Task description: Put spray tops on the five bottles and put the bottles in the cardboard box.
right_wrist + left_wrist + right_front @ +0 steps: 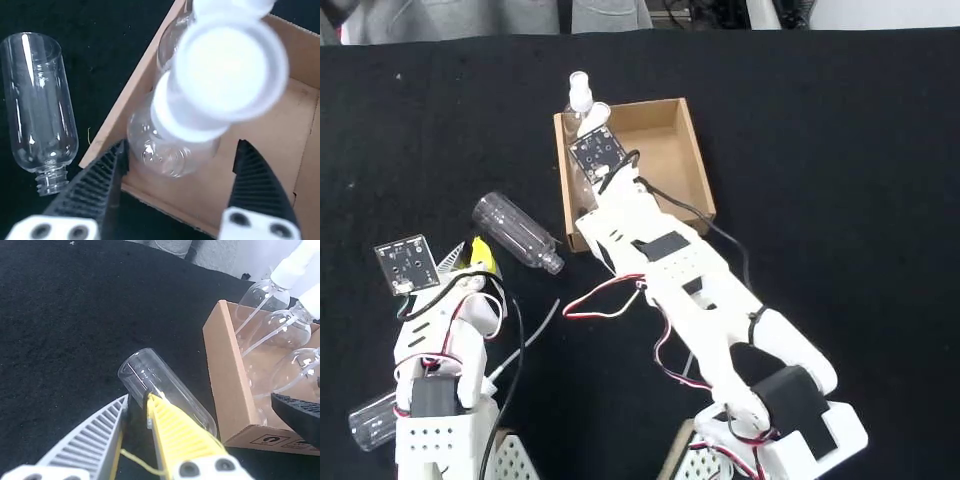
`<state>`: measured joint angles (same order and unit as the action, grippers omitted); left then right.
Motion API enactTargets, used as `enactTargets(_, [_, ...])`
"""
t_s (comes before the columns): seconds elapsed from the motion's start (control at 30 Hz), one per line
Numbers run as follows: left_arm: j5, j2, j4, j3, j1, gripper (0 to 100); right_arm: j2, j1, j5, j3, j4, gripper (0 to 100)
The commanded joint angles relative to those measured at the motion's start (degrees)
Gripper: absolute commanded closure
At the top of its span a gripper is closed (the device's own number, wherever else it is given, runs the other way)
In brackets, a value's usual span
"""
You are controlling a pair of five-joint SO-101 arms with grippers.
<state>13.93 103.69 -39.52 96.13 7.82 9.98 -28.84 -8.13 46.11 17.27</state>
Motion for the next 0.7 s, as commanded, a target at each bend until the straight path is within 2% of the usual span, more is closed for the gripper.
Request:
enactTargets(0.0, [-0.70,0.26,0.70,1.36,0.13,95,1.71,-1.23,0.00,0.40,0.44,72.1])
enactTargets(0.67, [-0.70,0.53,0.88,1.36,0.31,95,16.13,-0.97,0.26,0.66,18.81,72.2])
